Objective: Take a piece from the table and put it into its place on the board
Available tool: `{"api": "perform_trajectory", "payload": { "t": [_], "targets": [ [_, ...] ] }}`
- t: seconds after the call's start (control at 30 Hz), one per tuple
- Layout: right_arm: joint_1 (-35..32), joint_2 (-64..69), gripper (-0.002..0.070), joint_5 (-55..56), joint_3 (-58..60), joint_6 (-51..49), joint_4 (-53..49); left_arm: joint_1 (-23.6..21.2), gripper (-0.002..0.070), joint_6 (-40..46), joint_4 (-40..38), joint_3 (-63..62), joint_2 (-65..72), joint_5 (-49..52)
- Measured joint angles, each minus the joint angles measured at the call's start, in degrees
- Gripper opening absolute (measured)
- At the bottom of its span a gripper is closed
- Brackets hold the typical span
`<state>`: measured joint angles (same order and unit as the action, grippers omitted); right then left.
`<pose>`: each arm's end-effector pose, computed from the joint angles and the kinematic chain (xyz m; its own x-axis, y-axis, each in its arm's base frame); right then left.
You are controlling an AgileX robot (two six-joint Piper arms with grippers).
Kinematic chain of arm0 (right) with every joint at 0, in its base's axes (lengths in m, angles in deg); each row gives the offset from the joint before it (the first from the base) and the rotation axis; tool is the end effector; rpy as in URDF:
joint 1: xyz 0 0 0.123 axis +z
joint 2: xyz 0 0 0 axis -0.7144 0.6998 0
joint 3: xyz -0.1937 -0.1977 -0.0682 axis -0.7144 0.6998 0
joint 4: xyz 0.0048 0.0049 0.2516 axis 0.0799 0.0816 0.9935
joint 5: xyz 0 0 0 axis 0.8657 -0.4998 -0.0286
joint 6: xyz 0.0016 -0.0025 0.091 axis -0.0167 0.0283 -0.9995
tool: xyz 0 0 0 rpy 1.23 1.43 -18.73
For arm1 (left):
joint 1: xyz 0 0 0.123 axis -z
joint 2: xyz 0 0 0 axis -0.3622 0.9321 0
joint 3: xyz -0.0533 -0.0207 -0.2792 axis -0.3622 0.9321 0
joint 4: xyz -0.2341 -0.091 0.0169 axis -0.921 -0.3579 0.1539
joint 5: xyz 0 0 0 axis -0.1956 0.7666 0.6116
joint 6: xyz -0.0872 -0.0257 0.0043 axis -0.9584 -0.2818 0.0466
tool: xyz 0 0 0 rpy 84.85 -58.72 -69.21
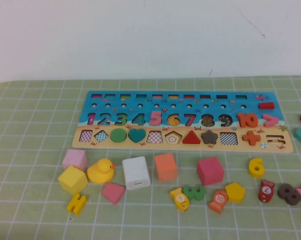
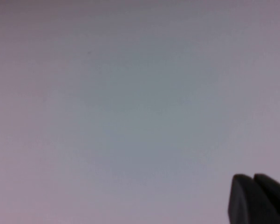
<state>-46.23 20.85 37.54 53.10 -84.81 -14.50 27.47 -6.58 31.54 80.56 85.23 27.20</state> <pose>0.0140 -0.0002 0.2946 0.8087 0.0969 -0.5802 -0.0749 0.9953 0.0618 0.0522 -0.0093 0.1801 -0.2531 -0.0832 -0.9639 0.1187 0.9861 -0.1163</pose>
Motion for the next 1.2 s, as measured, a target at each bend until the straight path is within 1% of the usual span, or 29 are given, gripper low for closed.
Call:
{"api": "perform_trajectory", "payload": {
  "t": [0.1,0.23,0.37,0.47,0.57,0.63,0.77,0.9,1.03,1.17,1.2],
  "targets": [
    [0.0,0.0,-0.0003,-13.22,-8.17,3.13,0.0,0.0,-0.0002,0.0,0.0,0.0,0.0,0.0],
    [0.0,2.21,-0.0003,-33.65,-20.62,6.08,0.0,0.0,-0.0002,0.0,0.0,0.0,0.0,0.0],
    [0.0,9.8,-0.0003,-51.52,-32.42,6.41,0.0,0.0,-0.0002,0.0,0.0,0.0,0.0,0.0],
    [0.0,17.43,-0.0003,-63.46,-38.68,6.41,0.0,0.0,-0.0002,0.0,0.0,0.0,0.0,0.0],
    [0.0,25.1,-0.0003,-74.96,-42.56,6.41,0.75,0.0,-0.0002,0.0,0.0,0.0,0.0,0.0],
    [0.0,29.8,-0.0003,-79.86,-43.35,6.41,1.7,0.0,-0.0002,0.0,0.0,0.0,0.0,0.0],
    [0.0,38.89,-0.0003,-84.82,-43.35,6.41,2.63,0.0,-0.0002,0.0,0.0,0.0,0.0,0.0],
    [0.0,46.44,-0.0003,-82.86,-43.35,6.08,3.33,0.0,-0.0002,0.0,0.0,0.0,0.0,0.0],
    [0.0,55.37,-0.0003,-81.73,-43.35,6.08,6.91,0.0,-0.0002,0.0,0.0,0.0,0.0,0.0],
    [0.0,64.93,-0.0002,-83.18,-44.83,9.02,10.46,0.0,-0.0002,0.0,0.0,0.0,0.0,0.0],
    [0.0,69.5,0.0,-84.63,-46.82,9.62,12.43,0.0,-0.0002,0.0,0.0,0.0,0.0,0.0]
  ]
}}
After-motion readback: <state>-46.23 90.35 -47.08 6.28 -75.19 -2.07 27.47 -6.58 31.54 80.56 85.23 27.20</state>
